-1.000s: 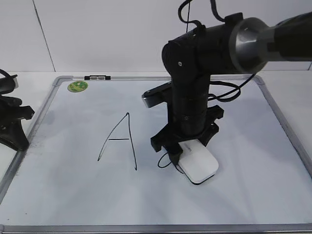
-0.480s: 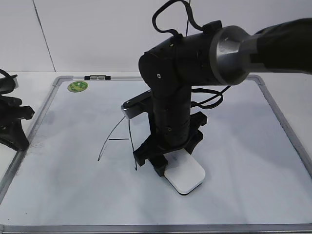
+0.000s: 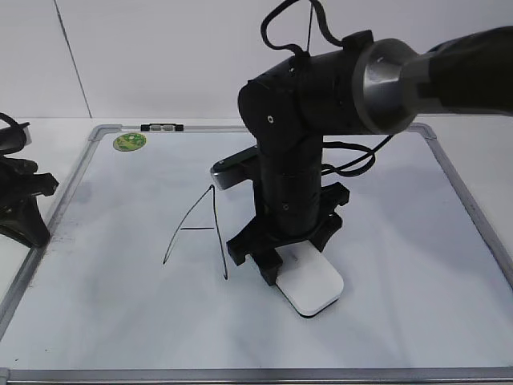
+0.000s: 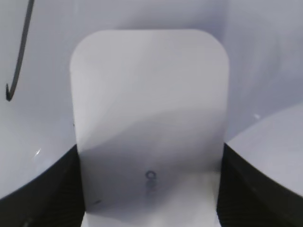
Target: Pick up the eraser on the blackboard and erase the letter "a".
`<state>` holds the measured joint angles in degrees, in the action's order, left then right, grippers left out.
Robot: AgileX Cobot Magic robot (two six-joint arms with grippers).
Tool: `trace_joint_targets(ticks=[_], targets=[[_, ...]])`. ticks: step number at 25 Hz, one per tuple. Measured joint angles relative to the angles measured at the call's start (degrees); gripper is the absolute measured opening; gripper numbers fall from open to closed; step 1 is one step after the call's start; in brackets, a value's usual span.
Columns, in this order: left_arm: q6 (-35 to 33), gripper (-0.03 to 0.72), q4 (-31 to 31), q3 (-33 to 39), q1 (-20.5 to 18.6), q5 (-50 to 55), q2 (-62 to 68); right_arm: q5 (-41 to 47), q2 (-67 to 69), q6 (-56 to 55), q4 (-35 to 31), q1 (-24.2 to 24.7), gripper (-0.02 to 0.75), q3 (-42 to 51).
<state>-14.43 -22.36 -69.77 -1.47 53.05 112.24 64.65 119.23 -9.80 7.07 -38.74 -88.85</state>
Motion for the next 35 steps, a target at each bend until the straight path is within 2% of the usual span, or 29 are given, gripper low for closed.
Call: trace_joint_targets(ticks=[10,18,26,35], targets=[[0.0,0.029,-0.32,0.0,0.0,0.0,0.0,0.77,0.0,-0.37,0.12,2.96,0.53,-0.08],[0.0,0.029,-0.32,0.0,0.0,0.0,0.0,1.72,0.0,-1.07,1.04,8.0,0.53,-0.21],[0.0,0.029,-0.32,0.0,0.0,0.0,0.0,0.6,-1.93,-3.43,1.65,8.84,0.529,0.35],[0.0,0.029,-0.32,0.0,0.0,0.0,0.0,-0.57,-5.8,-13.38,10.23,8.96,0.529,0.61]])
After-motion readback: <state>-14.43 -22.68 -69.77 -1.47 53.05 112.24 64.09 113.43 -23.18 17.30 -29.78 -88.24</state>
